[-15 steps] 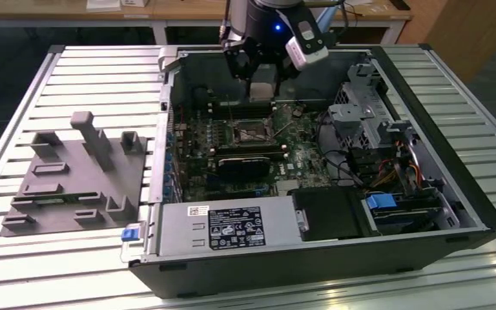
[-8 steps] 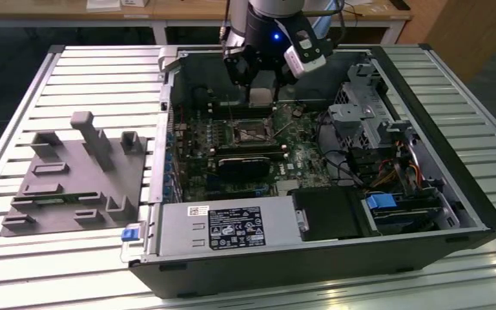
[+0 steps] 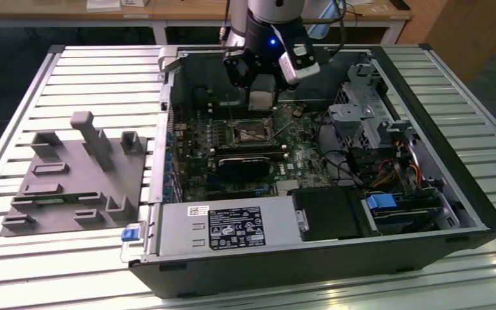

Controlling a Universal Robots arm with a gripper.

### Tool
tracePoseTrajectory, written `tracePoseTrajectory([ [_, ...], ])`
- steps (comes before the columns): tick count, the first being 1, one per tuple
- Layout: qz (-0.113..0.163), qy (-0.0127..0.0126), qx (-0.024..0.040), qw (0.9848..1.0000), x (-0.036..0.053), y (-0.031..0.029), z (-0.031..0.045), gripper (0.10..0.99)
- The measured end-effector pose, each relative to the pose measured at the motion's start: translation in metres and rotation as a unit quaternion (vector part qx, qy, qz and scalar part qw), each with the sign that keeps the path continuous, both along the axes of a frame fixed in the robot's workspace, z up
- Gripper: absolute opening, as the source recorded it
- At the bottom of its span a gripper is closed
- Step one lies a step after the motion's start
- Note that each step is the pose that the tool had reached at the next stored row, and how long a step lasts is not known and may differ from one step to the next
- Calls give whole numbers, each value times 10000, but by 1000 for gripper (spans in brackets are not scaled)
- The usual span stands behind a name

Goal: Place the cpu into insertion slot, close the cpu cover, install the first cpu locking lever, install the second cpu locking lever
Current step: 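Place the cpu into insertion slot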

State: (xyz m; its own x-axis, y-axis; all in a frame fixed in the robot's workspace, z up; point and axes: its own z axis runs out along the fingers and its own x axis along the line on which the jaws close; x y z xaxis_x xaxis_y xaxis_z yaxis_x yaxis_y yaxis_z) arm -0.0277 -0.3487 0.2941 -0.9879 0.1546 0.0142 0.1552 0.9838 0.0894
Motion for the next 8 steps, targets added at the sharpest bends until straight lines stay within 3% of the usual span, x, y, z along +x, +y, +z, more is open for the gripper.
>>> tracePoseTrajectory([
  [4, -364, 0, 0, 9993, 0, 0, -32, 537],
  [8, -726, 0, 0, 9974, 0, 0, -63, 537],
])
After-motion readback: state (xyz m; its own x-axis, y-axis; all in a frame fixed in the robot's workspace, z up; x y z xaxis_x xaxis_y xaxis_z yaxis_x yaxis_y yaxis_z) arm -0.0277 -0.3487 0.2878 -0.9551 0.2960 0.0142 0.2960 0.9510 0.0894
